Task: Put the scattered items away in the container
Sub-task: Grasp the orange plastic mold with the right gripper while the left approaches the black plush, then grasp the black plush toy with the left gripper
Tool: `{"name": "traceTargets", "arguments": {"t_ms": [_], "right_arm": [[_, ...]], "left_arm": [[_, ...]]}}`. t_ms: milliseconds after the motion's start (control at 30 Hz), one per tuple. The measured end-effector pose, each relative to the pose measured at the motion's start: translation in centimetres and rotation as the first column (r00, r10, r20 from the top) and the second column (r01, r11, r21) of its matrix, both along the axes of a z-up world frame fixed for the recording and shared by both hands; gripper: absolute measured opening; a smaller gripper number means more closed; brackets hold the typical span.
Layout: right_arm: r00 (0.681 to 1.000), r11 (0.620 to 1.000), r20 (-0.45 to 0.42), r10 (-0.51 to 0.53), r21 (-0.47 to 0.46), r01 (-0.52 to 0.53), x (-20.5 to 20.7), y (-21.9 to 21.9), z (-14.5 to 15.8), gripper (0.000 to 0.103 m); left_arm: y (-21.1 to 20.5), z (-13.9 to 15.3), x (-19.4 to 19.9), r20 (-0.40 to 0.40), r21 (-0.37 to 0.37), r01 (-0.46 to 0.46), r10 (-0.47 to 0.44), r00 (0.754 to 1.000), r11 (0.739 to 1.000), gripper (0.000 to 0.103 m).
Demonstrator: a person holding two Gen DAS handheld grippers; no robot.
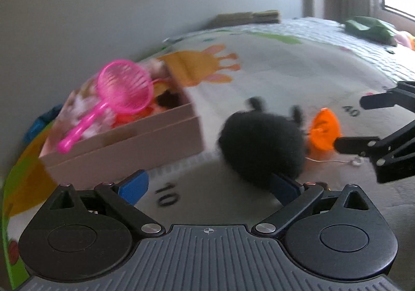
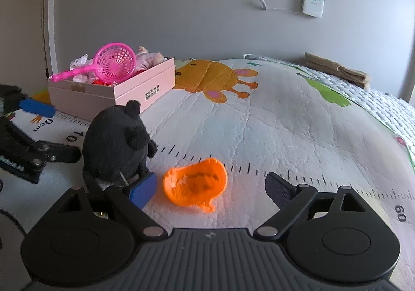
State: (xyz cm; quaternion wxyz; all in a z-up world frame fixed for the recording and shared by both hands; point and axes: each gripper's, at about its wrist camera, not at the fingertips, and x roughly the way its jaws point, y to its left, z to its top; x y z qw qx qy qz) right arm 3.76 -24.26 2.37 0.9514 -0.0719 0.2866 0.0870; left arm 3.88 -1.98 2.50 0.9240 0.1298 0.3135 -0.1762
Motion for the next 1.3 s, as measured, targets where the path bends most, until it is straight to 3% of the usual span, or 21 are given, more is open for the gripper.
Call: {"name": "traceTargets", "arguments": {"t_ms": [167, 333, 400, 633, 800, 967, 1100, 1300], "right_arm": [[0.998, 0.998, -0.03, 0.053, -0.016, -0.053, 1.5, 0.7, -0.6, 0.089], [0.993, 0.994, -0.069, 0.091, -0.052, -0.095, 2.7, 1.5, -1.7, 0.074], [0.993, 0.995, -0.081, 0.089, -0.04, -0.093, 2.9, 1.3, -1.9, 0.059], [0.997, 0.998, -0.059, 0.056, 0.003, -0.056, 1.2, 0.1, -1.6, 0.059], [0.998, 1.0, -0.066, 0.012, 0.023, -0.011, -0.4, -0.8, -1.6, 0.059], [0.997, 0.999, -0.074, -0.004, 0.037, 0.006, -1.7, -1.0, -1.8, 0.059], [0.996, 0.999, -0.085, 0.0, 0.048, 0.004, -2.4, -1.0, -2.1, 0.059], [0.996, 0.999, -0.084, -0.012, 0.043, 0.015, -2.3, -1.0, -2.5, 0.065]], "left_arm": [[1.3, 0.2, -0.1, -0.017, -0.018, -0.017, 0.016, 1.0, 1.0, 0.102], [1.4, 0.2, -0.5, -0.018, -0.036, -0.006, 0.006, 1.0, 0.999, 0.102], [1.5, 0.1, -0.5, -0.019, -0.038, -0.02, 0.019, 1.0, 0.999, 0.102], [1.8, 0.2, -0.6, -0.046, -0.07, -0.017, 0.013, 0.999, 0.997, 0.102], [0.3, 1.4, -1.0, -0.011, -0.154, 0.116, -0.119, 0.993, 0.981, 0.102], [-2.7, 0.9, 0.2, 0.043, -0.094, 0.223, -0.22, 0.975, 0.97, 0.102], [-4.5, -0.2, 2.1, 0.012, -0.055, 0.23, -0.23, 0.973, 0.972, 0.102], [-4.7, -1.5, 3.8, -0.049, -0.079, 0.219, -0.223, 0.974, 0.973, 0.102]]}}
